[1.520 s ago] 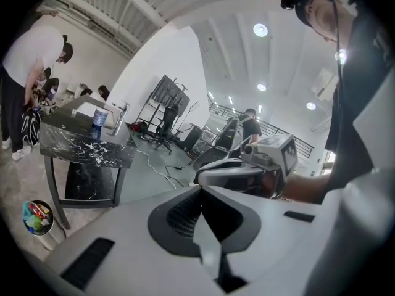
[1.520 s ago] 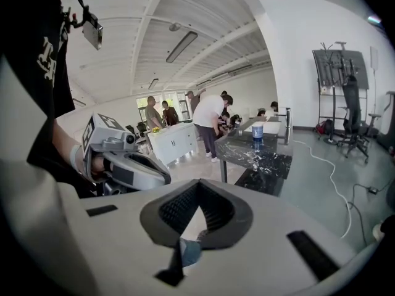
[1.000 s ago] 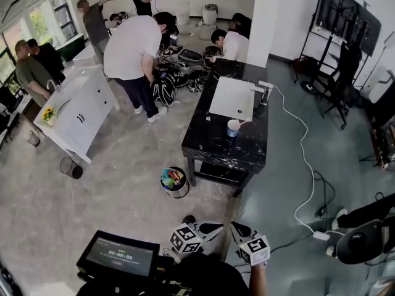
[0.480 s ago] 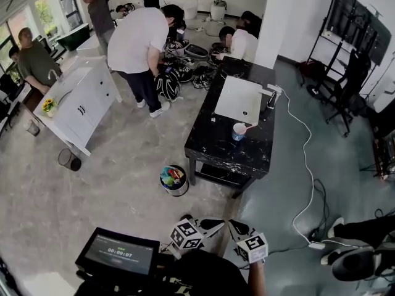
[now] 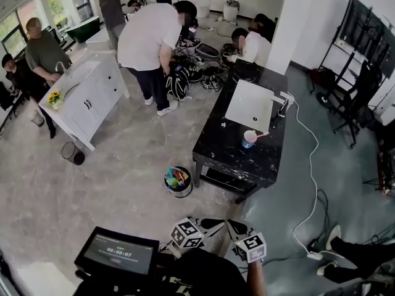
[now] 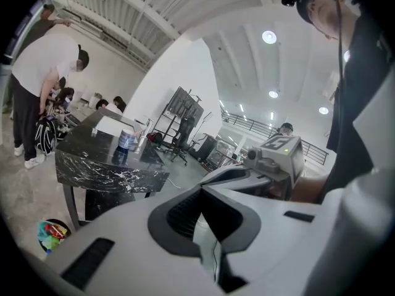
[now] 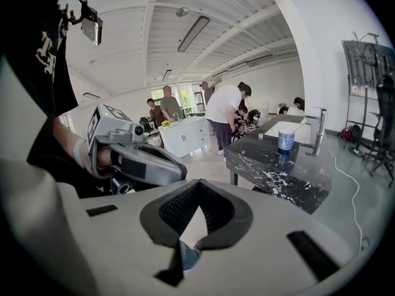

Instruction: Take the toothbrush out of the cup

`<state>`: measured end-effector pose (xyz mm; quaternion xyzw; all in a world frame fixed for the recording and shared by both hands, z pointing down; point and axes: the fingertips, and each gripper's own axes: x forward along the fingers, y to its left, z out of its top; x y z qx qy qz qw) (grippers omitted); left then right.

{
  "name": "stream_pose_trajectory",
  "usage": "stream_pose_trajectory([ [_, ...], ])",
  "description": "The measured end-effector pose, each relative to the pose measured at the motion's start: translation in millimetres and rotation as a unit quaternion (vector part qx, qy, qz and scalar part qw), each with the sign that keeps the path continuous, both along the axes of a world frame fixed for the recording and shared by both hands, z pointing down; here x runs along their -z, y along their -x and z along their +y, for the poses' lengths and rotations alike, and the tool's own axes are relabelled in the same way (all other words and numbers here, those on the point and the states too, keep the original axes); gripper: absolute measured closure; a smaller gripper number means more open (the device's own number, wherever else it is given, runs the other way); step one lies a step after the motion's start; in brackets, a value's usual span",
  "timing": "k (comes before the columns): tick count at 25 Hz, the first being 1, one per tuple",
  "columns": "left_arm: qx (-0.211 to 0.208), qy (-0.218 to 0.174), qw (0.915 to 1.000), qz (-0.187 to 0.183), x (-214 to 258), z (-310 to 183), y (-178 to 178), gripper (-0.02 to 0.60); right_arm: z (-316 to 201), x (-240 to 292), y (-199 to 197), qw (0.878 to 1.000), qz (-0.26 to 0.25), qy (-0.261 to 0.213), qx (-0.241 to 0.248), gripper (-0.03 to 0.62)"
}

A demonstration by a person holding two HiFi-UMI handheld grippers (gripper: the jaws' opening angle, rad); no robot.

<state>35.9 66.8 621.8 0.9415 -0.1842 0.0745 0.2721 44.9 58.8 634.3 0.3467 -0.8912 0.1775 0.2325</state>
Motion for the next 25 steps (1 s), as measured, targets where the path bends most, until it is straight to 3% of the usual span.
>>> stream_pose_trajectory([
  [10, 0.018, 0.001, 0.9998, -0.006, 0, -55, 38, 0.577, -56, 2, 41, 1.000, 0.000, -0.003, 0.024, 0.606],
  [25, 0.027, -0.001, 0.9996, -0.009, -4, -110, 101, 0.577, -107, -6, 93, 1.000, 0.000, 0.002, 0.019, 0.606],
])
